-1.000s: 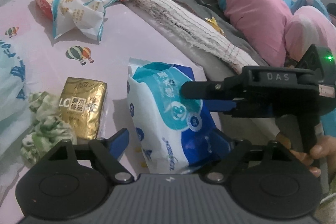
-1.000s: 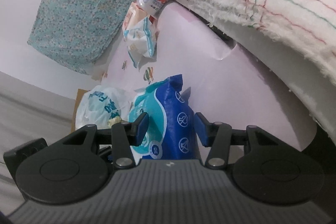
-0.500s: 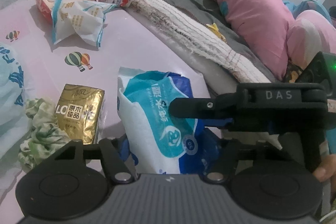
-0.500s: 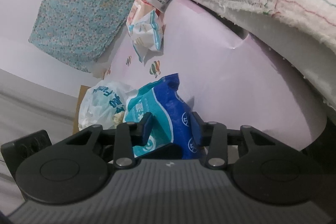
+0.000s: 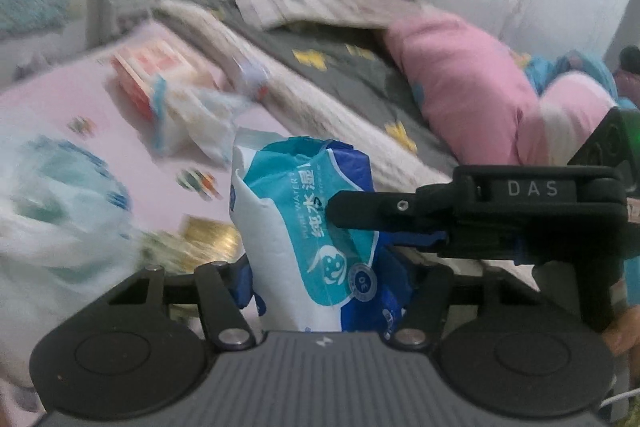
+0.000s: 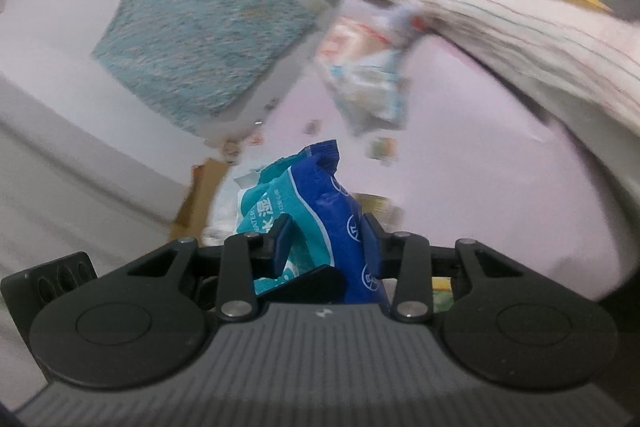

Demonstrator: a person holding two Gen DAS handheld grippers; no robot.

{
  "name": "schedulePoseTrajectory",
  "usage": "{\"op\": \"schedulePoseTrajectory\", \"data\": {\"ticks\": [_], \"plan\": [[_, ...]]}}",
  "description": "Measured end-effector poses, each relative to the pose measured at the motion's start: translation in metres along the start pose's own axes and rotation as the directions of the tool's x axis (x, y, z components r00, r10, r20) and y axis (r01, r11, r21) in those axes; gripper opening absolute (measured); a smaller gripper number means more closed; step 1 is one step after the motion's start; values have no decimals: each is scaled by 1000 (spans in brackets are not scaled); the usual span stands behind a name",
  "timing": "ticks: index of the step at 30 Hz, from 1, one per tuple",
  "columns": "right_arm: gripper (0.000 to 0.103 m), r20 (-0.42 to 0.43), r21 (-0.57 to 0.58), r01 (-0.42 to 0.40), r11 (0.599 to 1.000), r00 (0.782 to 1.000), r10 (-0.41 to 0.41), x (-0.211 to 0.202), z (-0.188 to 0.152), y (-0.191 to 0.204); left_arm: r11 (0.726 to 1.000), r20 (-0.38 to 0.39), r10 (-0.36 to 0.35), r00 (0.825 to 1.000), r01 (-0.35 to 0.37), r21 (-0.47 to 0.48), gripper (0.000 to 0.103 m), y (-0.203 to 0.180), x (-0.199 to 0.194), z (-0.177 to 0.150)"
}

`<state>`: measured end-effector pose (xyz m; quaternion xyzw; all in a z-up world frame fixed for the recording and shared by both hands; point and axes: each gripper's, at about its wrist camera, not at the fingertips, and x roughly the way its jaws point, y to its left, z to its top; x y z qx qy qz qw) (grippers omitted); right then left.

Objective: Organize soft objects
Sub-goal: 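Carry the wipes pack with both tools over the cardboard box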

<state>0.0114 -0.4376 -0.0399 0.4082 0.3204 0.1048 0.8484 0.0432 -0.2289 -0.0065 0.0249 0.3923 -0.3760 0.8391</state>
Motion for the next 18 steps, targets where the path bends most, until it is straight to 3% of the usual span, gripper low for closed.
{"op": "schedulePoseTrajectory", "data": {"ticks": [5, 9, 16, 18], "plan": [[36, -50, -123, -96, 988, 995, 91, 26, 9, 68, 993, 115, 94, 989, -85, -80, 63, 32, -58, 8], [36, -133, -207, -185, 961, 978, 160, 66, 9, 131, 972, 176, 196, 965, -168, -162, 63, 73, -105, 10], [36, -337, -222, -327, 918, 910, 242, 170, -6, 232, 891, 170, 392, 904, -326, -315, 63, 165, -170, 9], [36, -393, -211, -336, 918, 889, 235, 200, -12, 250, 866, 142, 416, 898, -344, -362, 63, 193, -177, 8]]}}
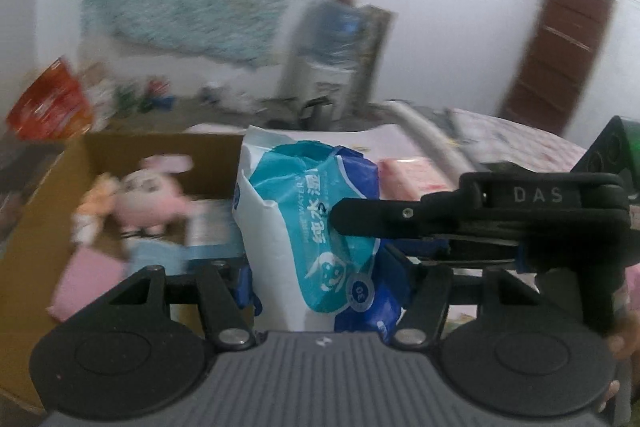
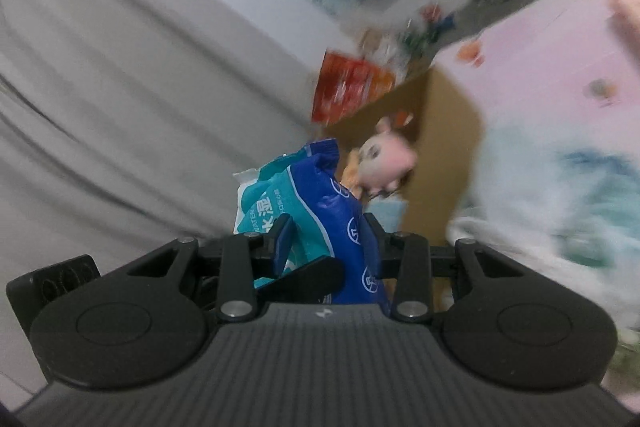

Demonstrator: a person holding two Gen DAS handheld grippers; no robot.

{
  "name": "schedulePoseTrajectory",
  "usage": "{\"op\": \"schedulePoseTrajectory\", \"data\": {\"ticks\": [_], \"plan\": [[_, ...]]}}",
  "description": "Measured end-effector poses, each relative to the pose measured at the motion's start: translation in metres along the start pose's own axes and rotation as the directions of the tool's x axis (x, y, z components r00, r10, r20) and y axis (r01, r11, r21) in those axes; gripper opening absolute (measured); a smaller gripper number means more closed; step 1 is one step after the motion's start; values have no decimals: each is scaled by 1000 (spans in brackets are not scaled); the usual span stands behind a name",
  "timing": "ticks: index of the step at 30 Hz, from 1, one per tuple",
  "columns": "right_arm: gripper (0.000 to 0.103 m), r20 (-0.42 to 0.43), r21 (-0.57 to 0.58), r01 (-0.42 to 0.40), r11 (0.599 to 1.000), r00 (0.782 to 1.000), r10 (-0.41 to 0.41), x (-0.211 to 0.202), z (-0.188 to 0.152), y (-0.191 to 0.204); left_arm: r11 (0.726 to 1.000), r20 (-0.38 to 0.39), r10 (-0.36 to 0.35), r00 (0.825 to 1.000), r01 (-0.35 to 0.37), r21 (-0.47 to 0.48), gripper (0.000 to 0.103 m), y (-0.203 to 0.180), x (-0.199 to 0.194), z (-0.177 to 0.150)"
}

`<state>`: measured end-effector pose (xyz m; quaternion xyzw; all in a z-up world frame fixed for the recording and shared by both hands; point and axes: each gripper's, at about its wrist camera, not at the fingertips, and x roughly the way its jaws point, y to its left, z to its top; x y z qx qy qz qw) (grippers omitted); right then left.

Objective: Organize soft objects
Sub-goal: 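Carry the wipes pack with both tools over the cardboard box, then lower the wipes pack into the box and open both tools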

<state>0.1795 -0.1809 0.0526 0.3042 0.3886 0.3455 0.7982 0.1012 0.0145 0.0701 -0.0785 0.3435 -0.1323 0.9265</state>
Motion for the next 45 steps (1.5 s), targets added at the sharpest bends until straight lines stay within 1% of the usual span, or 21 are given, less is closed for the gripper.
{"op": "schedulePoseTrajectory", "data": {"ticks": [3, 7, 10, 11, 13, 15, 17, 19, 22, 25, 29, 31, 33, 34, 36, 38, 40, 42, 44, 45], "plan": [[36, -85, 22, 17, 1000, 996, -15, 48, 8, 5, 996, -52, 17, 998, -21, -85, 63, 44, 16, 5], [36, -174, 33, 75, 997, 983, -68, 93, 9, 7, 983, -119, -7, 993, -15, -183, 63, 89, 39, 5], [40, -220, 15, 130, 991, 968, -124, 109, 8, 8, 974, -164, -48, 985, 9, -226, 62, 109, 49, -5], [43, -234, 5, 150, 989, 962, -144, 111, 6, 9, 971, -177, -63, 982, 20, -237, 61, 112, 52, -9], [47, -253, -9, 197, 980, 948, -193, 116, 6, 8, 963, -220, -99, 970, 38, -268, 63, 119, 63, -11], [53, -245, -12, 221, 975, 945, -217, 113, 9, 9, 957, -260, -111, 959, 32, -288, 66, 125, 81, -14], [54, -209, 0, 204, 979, 957, -199, 108, 17, 6, 954, -298, -114, 948, 20, -300, 68, 128, 94, -18], [55, -180, 16, 185, 983, 967, -179, 107, 25, 2, 953, -318, -95, 943, -7, -304, 70, 133, 103, -21], [55, -144, 29, 164, 986, 977, -159, 96, 30, -2, 949, -319, -85, 944, -20, -313, 70, 138, 107, -23], [55, -129, 50, 151, 987, 981, -144, 87, 34, -6, 945, -319, -88, 944, -22, -326, 71, 142, 109, -25], [55, -115, 69, 138, 988, 985, -130, 77, 31, -14, 947, -326, -60, 943, -49, -316, 71, 141, 116, -20], [55, -111, 72, 137, 988, 985, -128, 71, 28, -18, 943, -333, -43, 942, -72, -325, 71, 141, 120, -17], [55, -111, 75, 137, 988, 986, -129, 66, 25, -22, 940, -321, -22, 947, -90, -330, 71, 142, 121, -12], [55, -108, 79, 140, 987, 985, -131, 63, 23, -25, 941, -309, -7, 951, -98, -323, 71, 141, 120, -9], [55, -104, 87, 144, 986, 985, -135, 59, 20, -31, 945, -302, 16, 953, -113, -307, 71, 138, 122, -4], [55, -99, 98, 151, 984, 985, -141, 54, 18, -38, 952, -303, 36, 952, -125, -280, 68, 135, 126, 1], [55, -98, 112, 158, 981, 984, -148, 50, 15, -45, 957, -319, 59, 946, -145, -251, 60, 131, 133, 4], [55, -96, 121, 162, 979, 984, -151, 46, 12, -51, 958, -333, 87, 939, -170, -231, 56, 129, 140, 6], [55, -94, 130, 163, 978, 984, -151, 42, 9, -55, 962, -348, 95, 933, -176, -210, 52, 127, 147, 7], [55, -93, 132, 162, 978, 984, -151, 41, 8, -57, 966, -351, 101, 931, -176, -188, 48, 125, 151, 7]]}}
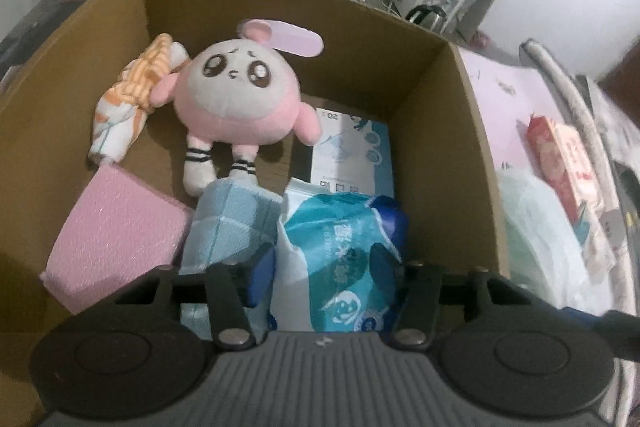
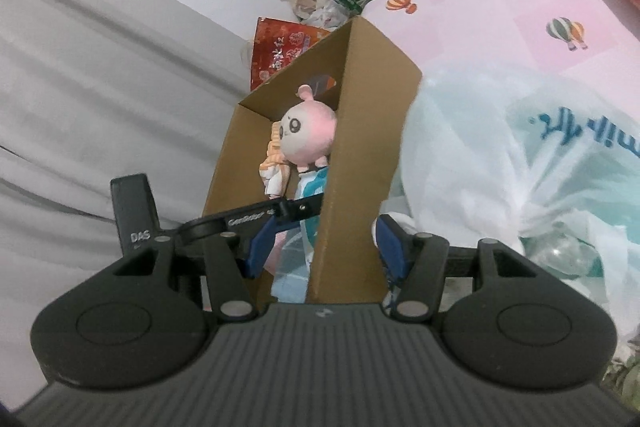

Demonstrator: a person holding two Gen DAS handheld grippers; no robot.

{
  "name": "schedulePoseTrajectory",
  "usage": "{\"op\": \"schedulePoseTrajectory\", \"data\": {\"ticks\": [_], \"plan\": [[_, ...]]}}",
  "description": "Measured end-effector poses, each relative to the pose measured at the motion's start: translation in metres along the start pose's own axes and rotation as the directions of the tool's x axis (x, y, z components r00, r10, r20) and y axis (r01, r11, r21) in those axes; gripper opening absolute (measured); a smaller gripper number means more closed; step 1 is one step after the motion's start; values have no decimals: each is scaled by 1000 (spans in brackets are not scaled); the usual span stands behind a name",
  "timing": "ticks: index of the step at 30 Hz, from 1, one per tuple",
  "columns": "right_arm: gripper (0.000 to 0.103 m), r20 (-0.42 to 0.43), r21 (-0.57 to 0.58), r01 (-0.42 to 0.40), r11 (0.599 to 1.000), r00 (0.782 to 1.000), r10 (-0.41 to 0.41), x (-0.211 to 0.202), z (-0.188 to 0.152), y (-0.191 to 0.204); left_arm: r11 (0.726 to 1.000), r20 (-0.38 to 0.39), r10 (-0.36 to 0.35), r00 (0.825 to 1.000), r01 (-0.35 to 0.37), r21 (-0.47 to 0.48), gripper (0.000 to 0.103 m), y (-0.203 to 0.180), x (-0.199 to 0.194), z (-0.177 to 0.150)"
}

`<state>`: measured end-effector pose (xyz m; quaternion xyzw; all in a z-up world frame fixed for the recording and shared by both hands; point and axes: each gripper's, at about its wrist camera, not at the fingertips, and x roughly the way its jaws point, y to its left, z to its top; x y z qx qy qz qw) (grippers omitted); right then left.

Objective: Organize soft objects
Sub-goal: 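Lower the wipes pack into the box and open both tools, then move both tools back to the bed toward the green scrunchie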

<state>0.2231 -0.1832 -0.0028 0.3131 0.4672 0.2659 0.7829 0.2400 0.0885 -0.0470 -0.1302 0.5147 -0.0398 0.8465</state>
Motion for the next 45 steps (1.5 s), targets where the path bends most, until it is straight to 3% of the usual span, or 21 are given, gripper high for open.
{"op": "schedulePoseTrajectory", "data": {"ticks": [9, 14, 20, 24, 29, 34, 40, 45], "plan": [[56, -1, 11, -3, 1000, 1000, 3, -5, -3, -8, 993, -22, 6, 1000, -3, 122, 45, -7, 6, -2], [56, -1, 18, -7, 1000, 1000, 7, -5, -6, -9, 988, -74, -1, 997, 12, 155, 42, -9, 9, -5], [58, 39, 16, -12, 1000, 999, 11, -21, -15, -15, 993, -2, -33, 999, 33, 117, 67, -7, -13, -10], [71, 99, 36, -34, 999, 995, 30, -45, -31, -29, 992, 86, -10, 996, -1, 129, 77, -9, -44, -14], [76, 171, 85, -54, 995, 984, 39, -77, -61, -56, 987, 204, -26, 979, -7, 159, 86, -17, -93, -30], [77, 239, 122, -49, 991, 971, 19, -110, -82, -82, 973, 326, -12, 945, -64, 221, 91, -37, -136, -55], [78, 335, 165, -38, 986, 942, -19, -152, -105, -115, 957, 392, -113, 913, -6, 289, 95, -68, -173, -88], [78, 407, 217, -45, 975, 912, -48, -186, -123, -147, 919, 394, -205, 896, 38, 392, 97, -108, -183, -117]]}}
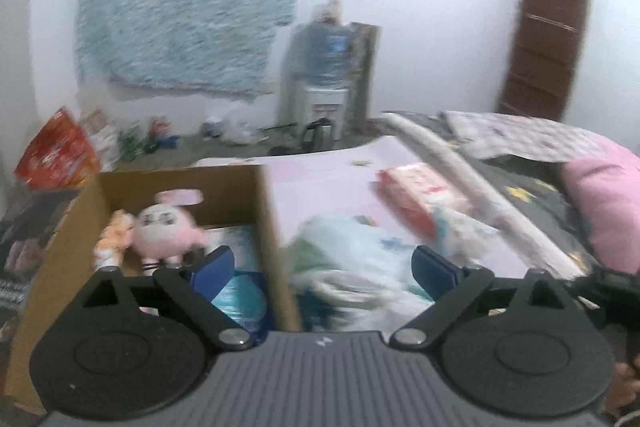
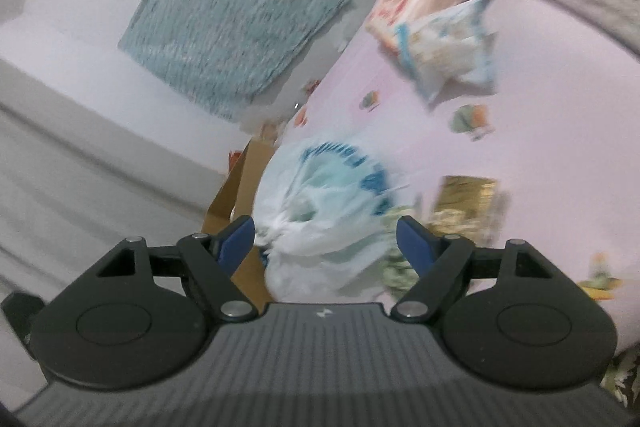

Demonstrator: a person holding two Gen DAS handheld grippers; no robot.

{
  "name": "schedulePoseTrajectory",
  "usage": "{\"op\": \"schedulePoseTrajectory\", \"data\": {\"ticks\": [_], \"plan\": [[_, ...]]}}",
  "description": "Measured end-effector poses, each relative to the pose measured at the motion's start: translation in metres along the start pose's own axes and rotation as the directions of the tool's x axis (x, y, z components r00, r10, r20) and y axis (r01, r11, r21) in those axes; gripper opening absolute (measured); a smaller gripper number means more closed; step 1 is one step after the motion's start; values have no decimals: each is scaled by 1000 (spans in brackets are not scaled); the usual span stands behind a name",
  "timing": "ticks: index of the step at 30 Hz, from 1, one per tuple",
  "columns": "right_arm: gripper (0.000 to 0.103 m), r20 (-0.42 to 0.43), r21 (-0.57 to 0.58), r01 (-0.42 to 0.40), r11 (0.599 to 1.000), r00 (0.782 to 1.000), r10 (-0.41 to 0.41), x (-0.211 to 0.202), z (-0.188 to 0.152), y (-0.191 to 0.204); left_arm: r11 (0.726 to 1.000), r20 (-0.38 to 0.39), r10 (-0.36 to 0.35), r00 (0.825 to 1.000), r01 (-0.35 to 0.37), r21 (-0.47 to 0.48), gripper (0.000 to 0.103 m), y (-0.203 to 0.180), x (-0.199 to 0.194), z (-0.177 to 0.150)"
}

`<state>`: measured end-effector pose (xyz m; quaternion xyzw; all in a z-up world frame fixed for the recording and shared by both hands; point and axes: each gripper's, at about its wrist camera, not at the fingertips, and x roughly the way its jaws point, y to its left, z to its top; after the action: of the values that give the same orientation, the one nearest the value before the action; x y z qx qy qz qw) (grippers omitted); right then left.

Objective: Organize soft objects
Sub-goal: 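Move both tools back to the bed toward the green scrunchie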

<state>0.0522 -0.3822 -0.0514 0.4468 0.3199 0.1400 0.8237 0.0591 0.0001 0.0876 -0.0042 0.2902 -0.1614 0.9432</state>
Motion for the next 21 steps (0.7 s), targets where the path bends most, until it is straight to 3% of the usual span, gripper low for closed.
{"op": "schedulePoseTrajectory", "data": {"ticks": [6, 12, 14, 19, 21], "plan": [[79, 27, 59, 31, 998, 999, -32, -28, -2, -40, 989, -57, -125, 991, 129, 73, 98, -61, 15, -22], [79, 20, 90, 42, 995, 999, -44, -41, -10, -64, 963, -183, -215, 959, 239, 122, 97, -117, 52, -62], [79, 13, 89, 46, 995, 999, -47, -42, -10, -68, 958, -219, -215, 952, 249, 144, 95, -133, 69, -75], [79, -15, 85, 55, 995, 998, -54, -40, -9, -74, 951, -279, -187, 942, 245, 190, 74, -162, 116, -94], [79, -25, 82, 52, 995, 998, -50, -40, -7, -75, 954, -311, -175, 934, 239, 181, 71, -171, 132, -98]]}}
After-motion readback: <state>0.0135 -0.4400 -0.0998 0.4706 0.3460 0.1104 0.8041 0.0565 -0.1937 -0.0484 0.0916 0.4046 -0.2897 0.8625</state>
